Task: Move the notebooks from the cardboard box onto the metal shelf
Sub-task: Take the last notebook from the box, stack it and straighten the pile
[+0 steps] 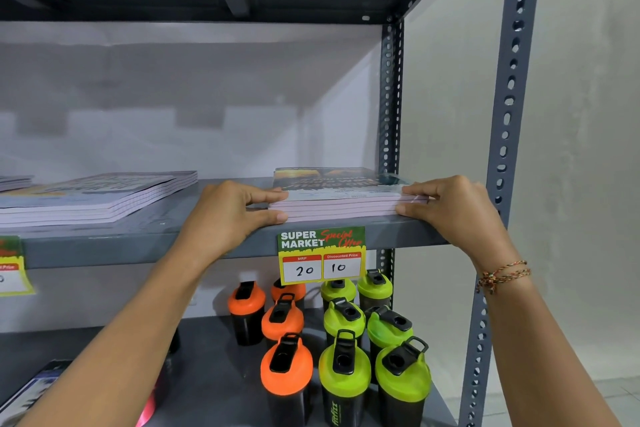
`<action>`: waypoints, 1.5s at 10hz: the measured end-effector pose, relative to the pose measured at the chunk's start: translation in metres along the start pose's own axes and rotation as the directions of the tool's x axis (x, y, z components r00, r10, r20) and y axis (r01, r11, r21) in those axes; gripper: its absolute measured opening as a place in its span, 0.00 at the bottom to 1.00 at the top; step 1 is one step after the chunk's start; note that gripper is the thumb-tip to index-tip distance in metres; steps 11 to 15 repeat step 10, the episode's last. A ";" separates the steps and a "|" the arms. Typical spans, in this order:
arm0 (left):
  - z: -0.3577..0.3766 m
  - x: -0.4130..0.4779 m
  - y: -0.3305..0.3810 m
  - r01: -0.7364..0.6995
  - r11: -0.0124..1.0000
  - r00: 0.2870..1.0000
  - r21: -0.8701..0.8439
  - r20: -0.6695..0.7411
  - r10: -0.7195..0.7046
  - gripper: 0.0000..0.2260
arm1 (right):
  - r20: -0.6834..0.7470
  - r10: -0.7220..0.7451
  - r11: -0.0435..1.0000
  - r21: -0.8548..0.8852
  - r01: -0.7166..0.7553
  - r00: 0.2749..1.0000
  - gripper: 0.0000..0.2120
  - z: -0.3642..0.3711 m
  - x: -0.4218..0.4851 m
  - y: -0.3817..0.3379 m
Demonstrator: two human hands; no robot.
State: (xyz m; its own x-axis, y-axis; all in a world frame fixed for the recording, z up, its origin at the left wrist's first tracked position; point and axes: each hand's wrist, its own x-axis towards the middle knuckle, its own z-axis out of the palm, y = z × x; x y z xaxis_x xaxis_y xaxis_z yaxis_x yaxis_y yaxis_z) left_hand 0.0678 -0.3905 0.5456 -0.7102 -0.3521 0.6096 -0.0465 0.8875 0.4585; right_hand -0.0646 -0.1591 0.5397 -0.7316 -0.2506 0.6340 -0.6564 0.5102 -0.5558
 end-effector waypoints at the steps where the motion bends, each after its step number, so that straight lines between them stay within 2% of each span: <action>1: -0.001 0.001 -0.001 0.004 1.000 1.000 0.005 -0.014 -0.004 0.17 | 0.000 -0.002 1.000 -0.002 0.002 1.000 0.17 0.002 0.000 -0.001; 5: 0.000 0.000 -0.001 0.031 1.000 0.999 -0.001 -0.025 -0.031 0.17 | 0.006 0.013 1.000 0.004 -0.013 1.000 0.18 0.003 -0.001 -0.002; 6: -0.002 0.000 0.000 0.026 0.998 1.000 0.048 -0.016 -0.025 0.20 | 0.001 -0.025 0.996 -0.084 0.025 1.000 0.22 0.005 -0.003 -0.009; 7: 0.000 0.005 0.010 -0.092 0.984 0.995 0.152 0.039 0.087 0.27 | 0.061 -0.187 0.972 -0.129 0.194 0.980 0.26 0.015 -0.002 -0.027; 8: 0.005 0.011 0.019 -0.140 0.975 0.988 0.173 0.096 0.125 0.26 | 0.116 -0.235 0.961 -0.120 0.249 0.965 0.23 0.027 -0.002 -0.036; 9: 0.010 0.017 0.023 -0.153 0.970 0.976 0.188 0.182 0.118 0.21 | 0.155 -0.182 0.971 -0.128 0.202 0.971 0.18 0.028 0.008 -0.040; 15: 0.009 0.018 0.025 -0.166 0.963 0.974 0.212 0.191 0.125 0.23 | 0.131 -0.210 0.964 -0.139 0.228 0.969 0.18 0.030 -0.003 -0.039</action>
